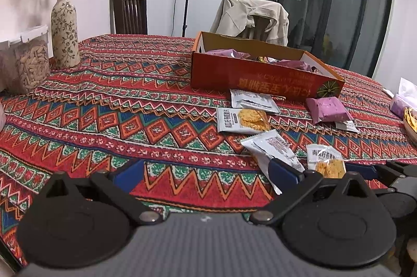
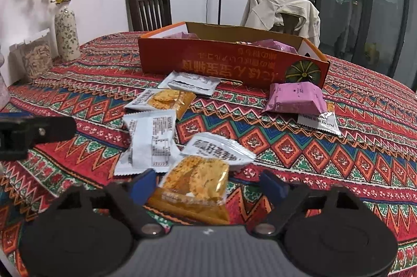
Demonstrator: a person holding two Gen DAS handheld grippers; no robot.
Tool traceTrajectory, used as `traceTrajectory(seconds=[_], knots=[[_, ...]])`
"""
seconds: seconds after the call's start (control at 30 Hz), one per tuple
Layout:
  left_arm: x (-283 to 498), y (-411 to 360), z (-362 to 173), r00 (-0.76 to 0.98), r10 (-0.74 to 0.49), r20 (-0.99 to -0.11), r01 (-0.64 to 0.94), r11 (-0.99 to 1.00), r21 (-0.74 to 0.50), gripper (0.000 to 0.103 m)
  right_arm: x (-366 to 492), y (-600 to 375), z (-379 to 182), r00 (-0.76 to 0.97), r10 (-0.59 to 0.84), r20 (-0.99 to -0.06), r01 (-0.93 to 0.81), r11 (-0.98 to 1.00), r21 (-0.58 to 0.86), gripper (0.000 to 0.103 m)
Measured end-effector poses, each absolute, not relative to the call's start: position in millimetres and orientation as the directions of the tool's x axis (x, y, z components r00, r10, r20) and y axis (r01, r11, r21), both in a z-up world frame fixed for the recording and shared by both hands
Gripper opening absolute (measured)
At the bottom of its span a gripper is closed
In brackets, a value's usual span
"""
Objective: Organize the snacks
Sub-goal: 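Move both tools down over the white cracker packets on the cloth, then grasp the white pumpkin-seed cracker packet with the right tool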
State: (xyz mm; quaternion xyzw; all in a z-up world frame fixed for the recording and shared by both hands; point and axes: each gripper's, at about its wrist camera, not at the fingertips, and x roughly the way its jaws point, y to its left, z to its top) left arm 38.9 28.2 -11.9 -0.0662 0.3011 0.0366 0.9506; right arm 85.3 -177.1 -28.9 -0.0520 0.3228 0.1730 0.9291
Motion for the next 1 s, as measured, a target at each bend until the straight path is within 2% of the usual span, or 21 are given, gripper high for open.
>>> traceTrajectory(seconds=[0.07, 0.2, 0.27, 0.7, 1.0], knots=[[39, 26, -13, 0.814, 0.029, -0.58, -0.108, 0.989, -0.102, 0.103, 84, -181, -28, 0.73, 0.301, -0.613, -0.362, 0.932, 0.026, 0.057], [42, 22, -13, 0.81, 0.028, -0.585, -0.107, 0.989, -0.101, 0.103, 84, -191, -27, 0.731, 0.312, -0.607, -0.362, 0.931, 0.043, 0.05], [44, 19, -14, 0.807, 0.031, -0.59, -0.109, 0.989, -0.097, 0.103, 84, -195, -27, 0.735, 0.316, -0.6, -0.359, 0.932, 0.052, 0.042], [80, -26, -16, 0.778, 0.033, -0.628, -0.088, 0.995, -0.056, 0.103, 91, -236, -10, 0.798, 0.321, -0.51, -0.319, 0.943, 0.095, 0.04], [110, -55, -22, 0.746, 0.108, -0.657, -0.14, 0.99, 0.004, 0.103, 104, -263, -11, 0.806, 0.32, -0.499, -0.292, 0.947, 0.136, 0.04]])
